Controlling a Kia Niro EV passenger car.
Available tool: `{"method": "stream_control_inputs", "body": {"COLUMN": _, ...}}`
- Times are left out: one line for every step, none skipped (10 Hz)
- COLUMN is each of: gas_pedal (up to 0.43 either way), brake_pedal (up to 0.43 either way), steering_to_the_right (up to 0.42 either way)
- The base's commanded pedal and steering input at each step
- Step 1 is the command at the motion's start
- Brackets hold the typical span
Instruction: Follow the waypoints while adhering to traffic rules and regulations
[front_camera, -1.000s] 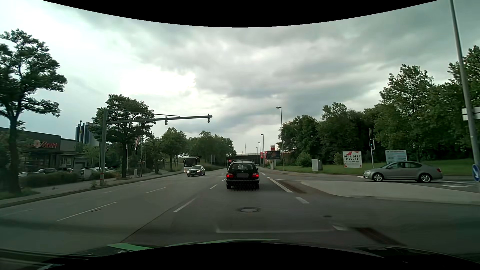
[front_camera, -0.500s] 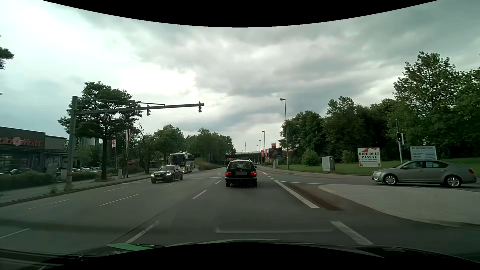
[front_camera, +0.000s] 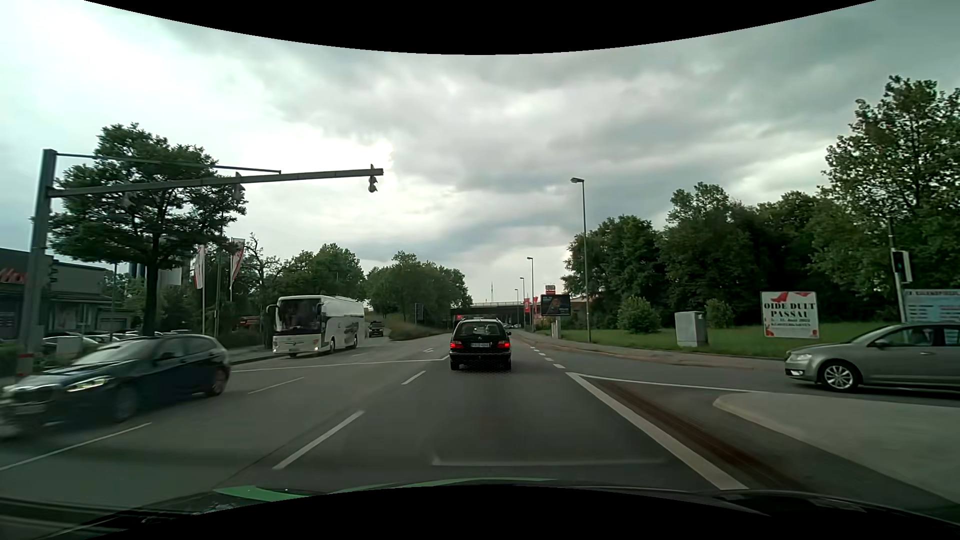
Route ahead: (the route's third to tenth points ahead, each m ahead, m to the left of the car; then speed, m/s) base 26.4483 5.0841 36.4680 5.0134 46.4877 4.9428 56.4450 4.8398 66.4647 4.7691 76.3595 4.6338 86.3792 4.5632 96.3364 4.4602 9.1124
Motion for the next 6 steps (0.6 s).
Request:
{"method": "stream_control_inputs", "body": {"gas_pedal": 0.268, "brake_pedal": 0.0, "steering_to_the_right": -0.002}}
{"method": "stream_control_inputs", "body": {"gas_pedal": 0.268, "brake_pedal": 0.0, "steering_to_the_right": -0.002}}
{"method": "stream_control_inputs", "body": {"gas_pedal": 0.268, "brake_pedal": 0.0, "steering_to_the_right": -0.002}}
{"method": "stream_control_inputs", "body": {"gas_pedal": 0.268, "brake_pedal": 0.0, "steering_to_the_right": -0.002}}
{"method": "stream_control_inputs", "body": {"gas_pedal": 0.268, "brake_pedal": 0.0, "steering_to_the_right": -0.002}}
{"method": "stream_control_inputs", "body": {"gas_pedal": 0.268, "brake_pedal": 0.0, "steering_to_the_right": -0.002}}
